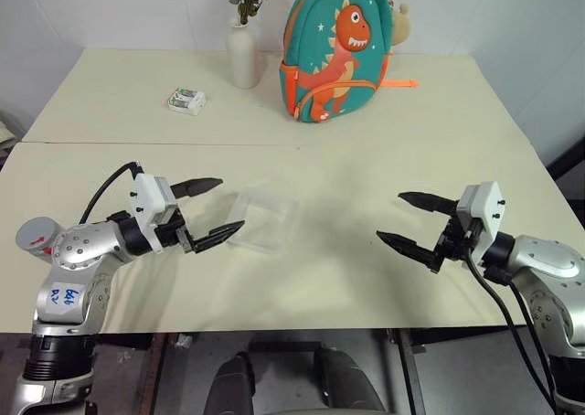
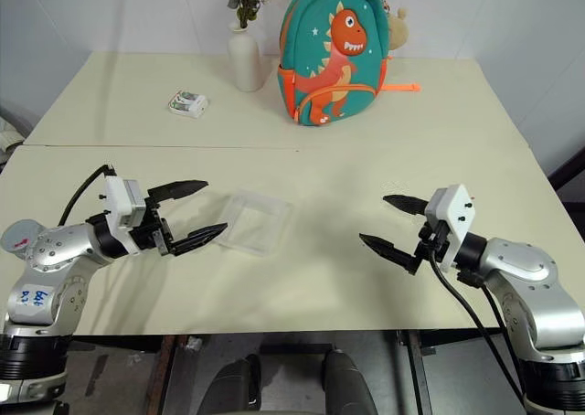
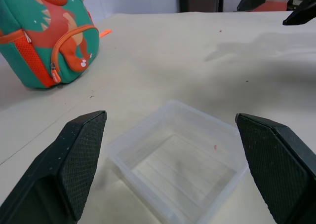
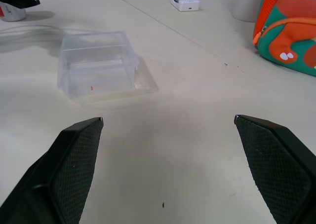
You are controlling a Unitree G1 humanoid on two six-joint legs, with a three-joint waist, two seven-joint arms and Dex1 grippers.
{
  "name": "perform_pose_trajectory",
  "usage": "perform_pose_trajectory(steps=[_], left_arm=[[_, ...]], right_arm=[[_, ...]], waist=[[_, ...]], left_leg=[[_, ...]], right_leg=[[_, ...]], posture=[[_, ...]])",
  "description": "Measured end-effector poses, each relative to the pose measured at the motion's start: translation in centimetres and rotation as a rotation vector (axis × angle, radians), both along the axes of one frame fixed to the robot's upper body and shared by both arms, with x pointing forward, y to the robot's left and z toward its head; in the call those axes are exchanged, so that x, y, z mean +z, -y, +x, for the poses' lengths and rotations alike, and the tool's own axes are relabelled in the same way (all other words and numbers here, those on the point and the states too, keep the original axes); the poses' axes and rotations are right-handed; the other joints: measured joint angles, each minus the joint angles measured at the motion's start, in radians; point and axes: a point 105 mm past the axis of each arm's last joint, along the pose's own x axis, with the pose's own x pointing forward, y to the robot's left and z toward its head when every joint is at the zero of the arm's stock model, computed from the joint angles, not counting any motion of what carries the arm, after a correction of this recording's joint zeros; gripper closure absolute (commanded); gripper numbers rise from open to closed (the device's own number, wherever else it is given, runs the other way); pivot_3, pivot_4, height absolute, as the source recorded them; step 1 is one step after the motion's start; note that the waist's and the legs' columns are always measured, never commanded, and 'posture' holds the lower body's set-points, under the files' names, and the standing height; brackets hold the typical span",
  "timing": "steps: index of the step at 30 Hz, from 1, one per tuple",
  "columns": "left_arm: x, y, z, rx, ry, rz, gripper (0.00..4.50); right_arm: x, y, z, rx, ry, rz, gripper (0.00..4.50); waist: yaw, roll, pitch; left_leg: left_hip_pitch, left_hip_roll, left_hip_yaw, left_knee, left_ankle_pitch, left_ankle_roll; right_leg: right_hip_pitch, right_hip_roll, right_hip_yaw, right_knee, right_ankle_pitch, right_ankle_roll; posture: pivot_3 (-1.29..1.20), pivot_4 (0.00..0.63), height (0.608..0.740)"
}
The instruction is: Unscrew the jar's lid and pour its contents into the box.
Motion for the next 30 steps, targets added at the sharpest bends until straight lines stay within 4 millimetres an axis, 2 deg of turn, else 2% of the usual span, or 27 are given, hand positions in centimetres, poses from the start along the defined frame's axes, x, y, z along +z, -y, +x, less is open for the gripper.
perform_pose_trajectory(steps=[5, 10, 13, 17, 21, 25, 30], left_arm=[[0.0, -0.1, -0.1, 0.014, 0.008, 0.000, 0.04], [0.2, -0.5, -1.1, 0.088, 0.046, -0.030, 0.04], [1.2, -1.0, -1.9, 0.199, 0.120, -0.103, 0.04], [2.7, -2.5, -3.8, 0.437, 0.240, -0.188, 0.04], [0.5, -4.0, -6.3, 0.702, 0.191, -0.227, 0.04], [-1.2, -6.9, -8.8, 1.038, 0.153, -0.303, 0.04], [-3.2, -8.0, -10.7, 1.220, 0.080, -0.341, 0.04]], right_arm=[[0.2, -0.9, 0.5, 0.041, 0.003, 0.008, 0.00], [0.1, -1.9, 1.3, 0.090, 0.000, 0.025, 0.00], [0.4, -3.0, 1.9, 0.139, 0.015, 0.039, 0.00], [0.7, -5.1, 2.8, 0.215, 0.022, 0.079, 0.00], [1.4, -6.9, 3.3, 0.298, 0.032, 0.095, 0.00], [1.9, -7.8, 3.6, 0.353, 0.045, 0.105, 0.00], [1.7, -8.0, 4.2, 0.359, 0.045, 0.115, 0.00]], waist=[[0.000, 0.000, 0.000], [-0.004, 0.000, 0.000], [-0.005, 0.000, 0.000], [-0.008, 0.000, 0.000], [-0.018, 0.000, 0.000], [-0.022, -0.002, -0.001], [-0.032, -0.003, -0.002]], left_leg=[[0.000, 0.000, 0.000, 0.002, 0.000, 0.000], [0.000, 0.000, 0.002, 0.003, -0.001, 0.001], [0.000, 0.000, 0.002, 0.003, -0.001, 0.001], [0.000, 0.000, 0.003, 0.005, -0.001, 0.001], [-0.001, 0.000, 0.003, 0.008, -0.002, 0.002], [-0.001, 0.000, 0.003, 0.012, -0.003, 0.003], [-0.001, -0.001, 0.003, 0.012, -0.006, -0.001]], right_leg=[[0.000, 0.000, 0.000, 0.001, 0.000, 0.000], [0.000, 0.000, 0.002, 0.001, 0.001, 0.001], [0.000, 0.000, 0.002, 0.002, 0.001, 0.002], [0.000, 0.000, 0.003, 0.002, 0.005, 0.009], [0.001, 0.000, 0.005, 0.001, 0.005, 0.008], [0.002, 0.000, 0.005, -0.002, 0.003, 0.004], [0.004, 0.000, 0.007, -0.009, 0.006, -0.001]], posture=[[0.00, 0.150, 0.740], [0.00, 0.150, 0.740], [0.00, 0.150, 0.740], [0.00, 0.150, 0.740], [0.00, 0.150, 0.740], [0.00, 0.150, 0.740], [0.00, 0.150, 0.740]])
